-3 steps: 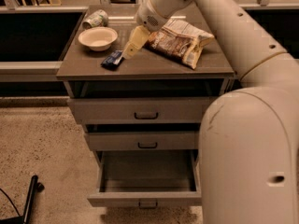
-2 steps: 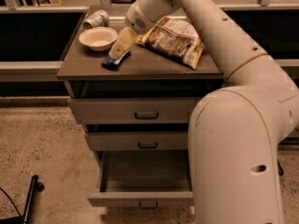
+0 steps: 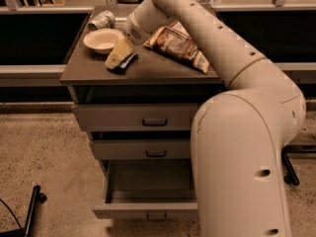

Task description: Place rxbar blueberry into bottom drawer

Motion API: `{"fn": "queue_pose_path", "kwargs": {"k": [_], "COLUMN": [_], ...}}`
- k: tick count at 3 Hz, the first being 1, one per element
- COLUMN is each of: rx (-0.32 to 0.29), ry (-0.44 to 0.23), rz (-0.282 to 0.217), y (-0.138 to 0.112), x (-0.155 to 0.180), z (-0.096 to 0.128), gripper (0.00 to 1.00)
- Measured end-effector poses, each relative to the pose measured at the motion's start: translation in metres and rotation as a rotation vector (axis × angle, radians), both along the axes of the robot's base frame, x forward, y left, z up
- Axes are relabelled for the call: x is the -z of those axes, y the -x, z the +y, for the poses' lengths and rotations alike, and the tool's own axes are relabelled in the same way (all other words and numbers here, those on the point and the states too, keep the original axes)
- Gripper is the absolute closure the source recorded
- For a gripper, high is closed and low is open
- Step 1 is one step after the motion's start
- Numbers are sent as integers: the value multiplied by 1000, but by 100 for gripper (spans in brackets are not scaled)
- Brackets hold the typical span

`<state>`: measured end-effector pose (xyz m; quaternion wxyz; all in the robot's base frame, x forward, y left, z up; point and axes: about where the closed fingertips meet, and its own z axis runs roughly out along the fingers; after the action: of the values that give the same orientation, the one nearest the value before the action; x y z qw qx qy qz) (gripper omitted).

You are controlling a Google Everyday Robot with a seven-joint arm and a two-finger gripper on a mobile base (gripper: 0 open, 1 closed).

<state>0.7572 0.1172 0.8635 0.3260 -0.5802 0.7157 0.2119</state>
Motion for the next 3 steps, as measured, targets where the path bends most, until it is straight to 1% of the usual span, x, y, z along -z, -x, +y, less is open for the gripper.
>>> {"fn": "queue_pose_path", "kwargs": {"k": [1, 2, 3], "rx": [41, 73, 81], "ry": [17, 34, 45], "rz": [-14, -12, 6], "y": [-9, -15, -19], "x": [9, 19, 30], "z": [0, -6, -9], "gripper": [0, 0, 18]}}
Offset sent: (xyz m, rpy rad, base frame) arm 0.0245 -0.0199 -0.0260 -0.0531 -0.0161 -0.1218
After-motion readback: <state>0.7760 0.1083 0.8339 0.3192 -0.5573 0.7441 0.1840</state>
